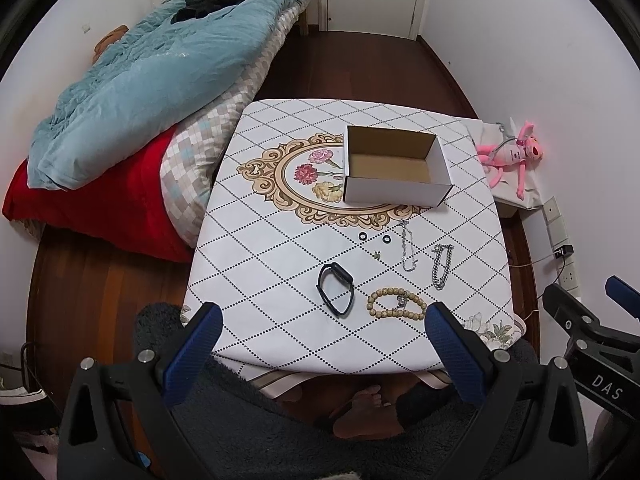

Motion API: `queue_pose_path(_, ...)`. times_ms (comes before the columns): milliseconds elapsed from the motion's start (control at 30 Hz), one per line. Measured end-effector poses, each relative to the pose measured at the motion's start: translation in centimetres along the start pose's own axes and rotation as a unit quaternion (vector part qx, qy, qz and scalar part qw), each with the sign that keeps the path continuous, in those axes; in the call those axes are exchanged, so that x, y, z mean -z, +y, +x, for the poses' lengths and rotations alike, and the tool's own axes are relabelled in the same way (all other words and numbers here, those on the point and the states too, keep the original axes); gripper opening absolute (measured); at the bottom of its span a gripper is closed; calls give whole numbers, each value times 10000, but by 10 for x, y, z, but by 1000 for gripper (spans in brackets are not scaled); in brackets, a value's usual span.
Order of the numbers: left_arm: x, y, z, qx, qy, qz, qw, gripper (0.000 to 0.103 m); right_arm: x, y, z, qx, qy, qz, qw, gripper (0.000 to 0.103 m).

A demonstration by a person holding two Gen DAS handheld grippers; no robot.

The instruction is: Organize jewelry

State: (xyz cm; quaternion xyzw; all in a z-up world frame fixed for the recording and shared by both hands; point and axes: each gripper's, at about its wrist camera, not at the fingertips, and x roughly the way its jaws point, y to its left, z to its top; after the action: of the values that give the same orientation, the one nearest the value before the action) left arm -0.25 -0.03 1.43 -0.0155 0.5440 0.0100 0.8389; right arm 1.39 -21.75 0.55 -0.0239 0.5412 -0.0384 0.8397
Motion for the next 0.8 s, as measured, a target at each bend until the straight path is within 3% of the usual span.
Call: queue_pose_path(800, -2, 0, 1, 37, -28, -7, 10000, 103, -4, 2, -2, 18, -55, 14, 10000, 103)
